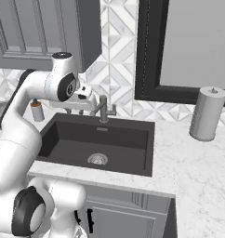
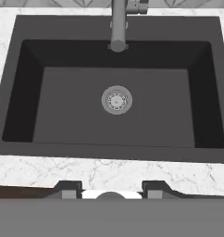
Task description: Put the colander in the sink, put the kiwi, tangerine in the colander, and turn on the sink faucet and pour water over the colander.
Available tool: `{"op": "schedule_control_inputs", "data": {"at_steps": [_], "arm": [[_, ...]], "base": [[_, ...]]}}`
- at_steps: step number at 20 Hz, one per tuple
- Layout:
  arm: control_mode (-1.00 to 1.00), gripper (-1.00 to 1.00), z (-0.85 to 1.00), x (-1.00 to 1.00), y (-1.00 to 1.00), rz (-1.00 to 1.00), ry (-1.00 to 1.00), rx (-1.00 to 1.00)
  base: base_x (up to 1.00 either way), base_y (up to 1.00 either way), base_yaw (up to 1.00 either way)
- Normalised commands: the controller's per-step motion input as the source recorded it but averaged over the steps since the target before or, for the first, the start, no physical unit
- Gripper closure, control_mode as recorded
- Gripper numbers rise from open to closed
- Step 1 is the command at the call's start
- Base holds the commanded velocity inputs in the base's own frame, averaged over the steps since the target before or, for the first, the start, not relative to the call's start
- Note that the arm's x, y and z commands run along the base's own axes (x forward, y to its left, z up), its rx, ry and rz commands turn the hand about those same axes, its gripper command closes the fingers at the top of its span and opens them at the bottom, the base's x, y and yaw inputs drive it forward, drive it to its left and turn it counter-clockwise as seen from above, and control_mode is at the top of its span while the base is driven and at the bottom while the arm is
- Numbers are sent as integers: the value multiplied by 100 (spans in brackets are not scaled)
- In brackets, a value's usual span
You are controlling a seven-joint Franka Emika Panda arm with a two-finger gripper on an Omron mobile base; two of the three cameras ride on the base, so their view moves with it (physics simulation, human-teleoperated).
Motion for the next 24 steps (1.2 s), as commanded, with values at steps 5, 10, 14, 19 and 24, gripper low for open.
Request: {"op": "schedule_control_inputs", "data": {"at_steps": [5,10,14,19,24], "arm": [[-100,-100,0,-34,30,0,-15,0],[-100,-100,0,-48,95,-3,-15,0],[-100,-100,-1,11,97,-10,-1,5],[-100,-100,-2,67,78,-4,12,10],[-100,-100,-3,80,66,0,17,9]], "base": [[0,0,0],[0,0,0],[0,0,0],[0,0,0],[0,0,0]]}}
